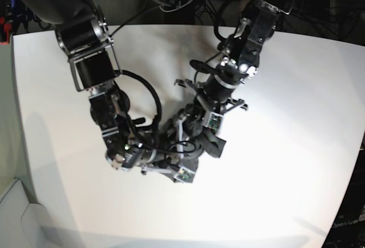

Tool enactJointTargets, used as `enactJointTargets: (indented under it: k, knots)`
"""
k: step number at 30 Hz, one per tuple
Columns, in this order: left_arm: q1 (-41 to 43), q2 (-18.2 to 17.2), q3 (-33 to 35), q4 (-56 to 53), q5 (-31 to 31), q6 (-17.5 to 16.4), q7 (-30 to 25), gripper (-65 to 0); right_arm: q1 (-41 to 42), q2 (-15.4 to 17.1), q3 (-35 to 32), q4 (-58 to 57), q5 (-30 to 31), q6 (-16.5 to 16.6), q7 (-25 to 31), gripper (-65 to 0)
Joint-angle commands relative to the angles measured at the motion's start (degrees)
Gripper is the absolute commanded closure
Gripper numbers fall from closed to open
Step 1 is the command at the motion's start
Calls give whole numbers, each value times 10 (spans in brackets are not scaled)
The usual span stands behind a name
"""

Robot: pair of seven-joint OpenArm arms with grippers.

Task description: Layout the t-shirt on the table in an organized manner, then fold the t-shirt properly

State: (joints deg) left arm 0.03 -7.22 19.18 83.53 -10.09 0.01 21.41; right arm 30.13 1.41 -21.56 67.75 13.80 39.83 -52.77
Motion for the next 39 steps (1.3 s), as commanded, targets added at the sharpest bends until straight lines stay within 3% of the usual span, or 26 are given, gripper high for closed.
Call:
enactJointTargets:
  k: [1, 4, 9, 17, 27, 30, 39]
  knots:
    - [-6, -2, -2, 14, -1, 2, -9, -4, 20, -1, 2, 4, 7, 2, 13, -153]
    - [-1, -4, -3, 15, 0, 2, -9, -4, 32, -1, 3, -25, -12, 2, 22, 0]
    - [21, -8, -21, 66, 2, 2, -9, -4, 32, -2, 3, -46, -48, 2, 25, 0]
    - [68, -10, -79, 148, 3, -2, -4, -4, 32, 7, 3, -48, -49, 2, 37, 0]
    - [155, -45, -94, 274, -1, 2, -7, -4, 32, 7, 3, -49, -49, 2, 51, 0]
    - [188, -47, -132, 306, -1, -2, -8, -4, 33, 7, 3, -62, -49, 2, 63, 0]
    - [248, -49, -197, 324, -19, -4, -11, -4, 43, 7, 3, -113, -50, 2, 86, 0]
